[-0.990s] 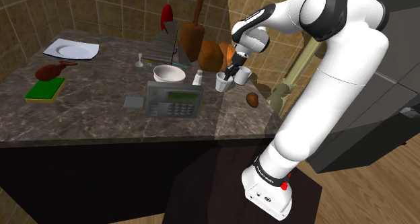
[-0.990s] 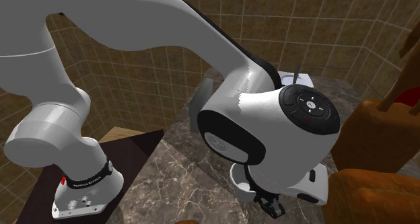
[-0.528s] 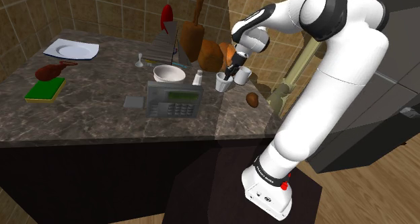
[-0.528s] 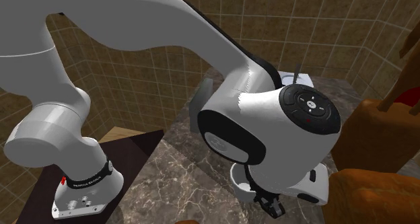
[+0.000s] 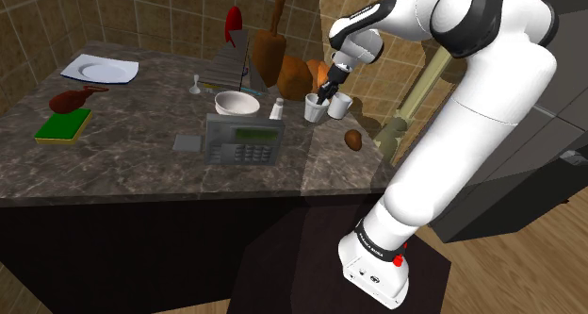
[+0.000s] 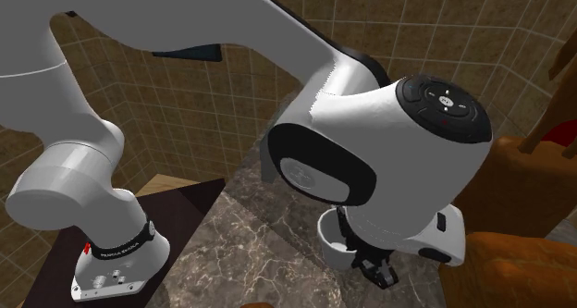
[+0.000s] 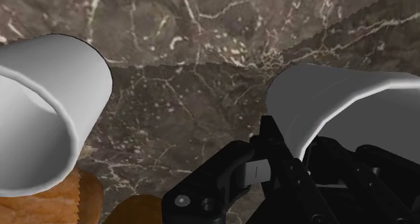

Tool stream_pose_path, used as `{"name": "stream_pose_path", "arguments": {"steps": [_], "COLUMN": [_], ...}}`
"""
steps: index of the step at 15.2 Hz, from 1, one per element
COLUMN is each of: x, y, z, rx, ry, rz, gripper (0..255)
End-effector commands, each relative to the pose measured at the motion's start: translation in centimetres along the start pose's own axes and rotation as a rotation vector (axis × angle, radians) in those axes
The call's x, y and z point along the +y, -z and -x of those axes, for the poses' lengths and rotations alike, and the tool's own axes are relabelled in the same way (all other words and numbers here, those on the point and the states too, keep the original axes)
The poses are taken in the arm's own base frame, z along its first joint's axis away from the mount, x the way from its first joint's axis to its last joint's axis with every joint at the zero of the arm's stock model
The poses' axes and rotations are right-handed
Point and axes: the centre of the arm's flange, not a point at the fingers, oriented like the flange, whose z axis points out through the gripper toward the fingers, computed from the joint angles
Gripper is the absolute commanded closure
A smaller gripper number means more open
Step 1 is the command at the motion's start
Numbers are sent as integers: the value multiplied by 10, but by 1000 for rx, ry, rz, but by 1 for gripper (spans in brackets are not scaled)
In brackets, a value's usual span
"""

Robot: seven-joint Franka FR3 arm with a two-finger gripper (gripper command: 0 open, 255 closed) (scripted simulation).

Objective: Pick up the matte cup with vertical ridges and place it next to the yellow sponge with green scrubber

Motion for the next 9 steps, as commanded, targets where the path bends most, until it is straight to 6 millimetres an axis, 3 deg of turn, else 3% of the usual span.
{"name": "stream_pose_path", "arguments": {"steps": [1, 9], "x": [-2, -10], "y": [10, 51], "z": [-1, -5], "rx": [0, 0], "ry": [0, 0], "rz": [0, 0], "gripper": [255, 255]}}
